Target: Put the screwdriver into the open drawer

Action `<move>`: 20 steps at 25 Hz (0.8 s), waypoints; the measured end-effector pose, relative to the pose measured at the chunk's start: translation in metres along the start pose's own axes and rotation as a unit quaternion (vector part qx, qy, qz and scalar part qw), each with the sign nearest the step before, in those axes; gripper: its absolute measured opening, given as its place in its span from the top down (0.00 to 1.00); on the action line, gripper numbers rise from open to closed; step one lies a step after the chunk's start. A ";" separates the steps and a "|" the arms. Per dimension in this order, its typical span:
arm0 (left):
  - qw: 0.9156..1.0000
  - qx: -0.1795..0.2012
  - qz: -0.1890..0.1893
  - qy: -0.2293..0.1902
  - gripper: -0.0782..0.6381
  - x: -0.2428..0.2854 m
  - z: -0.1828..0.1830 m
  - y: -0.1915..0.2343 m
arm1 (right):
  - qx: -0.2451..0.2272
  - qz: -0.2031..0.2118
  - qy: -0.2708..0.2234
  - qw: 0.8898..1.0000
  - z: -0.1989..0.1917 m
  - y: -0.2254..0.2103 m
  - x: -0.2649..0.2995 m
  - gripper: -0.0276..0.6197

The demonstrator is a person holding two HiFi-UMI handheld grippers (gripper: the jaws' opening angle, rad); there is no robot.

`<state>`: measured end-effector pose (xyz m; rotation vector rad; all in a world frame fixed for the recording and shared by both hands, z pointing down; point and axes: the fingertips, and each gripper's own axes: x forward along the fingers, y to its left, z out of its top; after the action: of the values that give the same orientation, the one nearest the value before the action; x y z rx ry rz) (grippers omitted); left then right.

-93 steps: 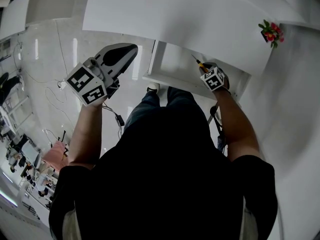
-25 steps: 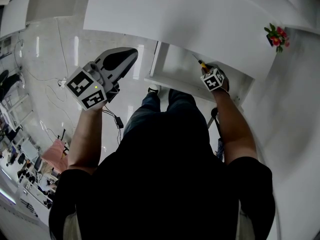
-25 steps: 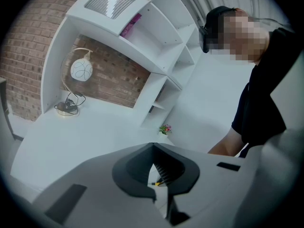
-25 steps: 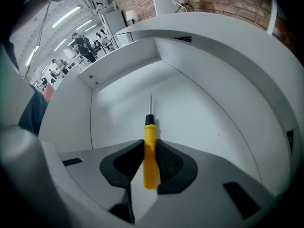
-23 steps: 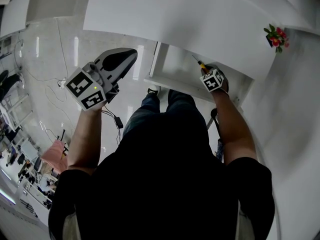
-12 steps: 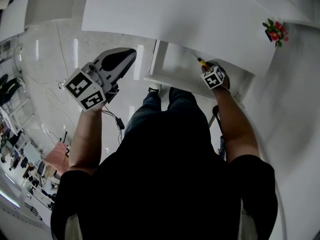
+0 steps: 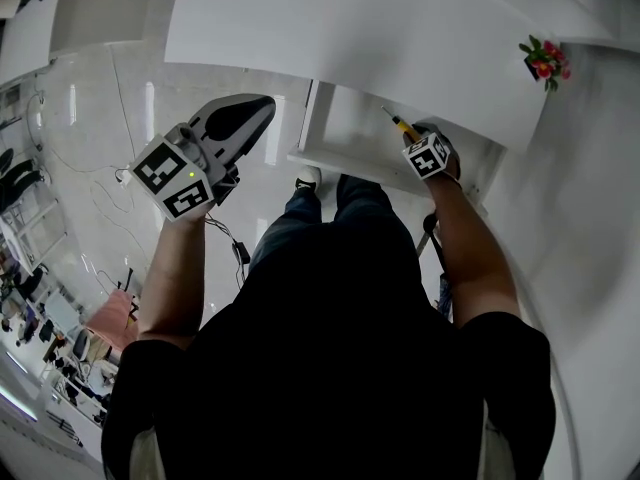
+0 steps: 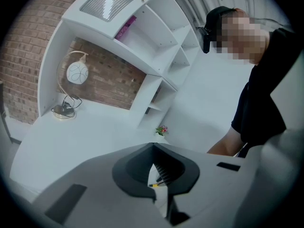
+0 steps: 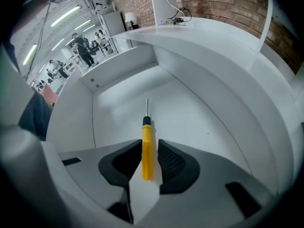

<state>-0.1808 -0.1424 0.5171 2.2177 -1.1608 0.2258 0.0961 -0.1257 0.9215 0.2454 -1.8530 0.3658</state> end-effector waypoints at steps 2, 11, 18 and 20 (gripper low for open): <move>1.000 0.002 -0.002 -0.002 0.87 0.001 0.001 -0.004 | 0.000 0.000 -0.001 1.000 -0.002 0.000 -0.004 0.78; 1.000 0.019 -0.013 -0.010 0.87 -0.007 0.015 -0.023 | -0.015 -0.001 -0.006 1.000 0.003 0.016 -0.025 0.78; 0.999 0.036 -0.021 -0.016 0.87 -0.010 0.027 -0.040 | -0.006 -0.014 -0.027 1.000 0.010 0.016 -0.050 0.78; 0.999 0.044 -0.026 -0.016 0.87 -0.011 0.032 -0.046 | 0.000 -0.019 -0.033 0.999 0.011 0.015 -0.059 0.78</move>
<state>-0.1549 -0.1346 0.4671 2.3332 -1.1290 0.2257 0.0993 -0.1168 0.8605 0.2962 -1.9099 0.3355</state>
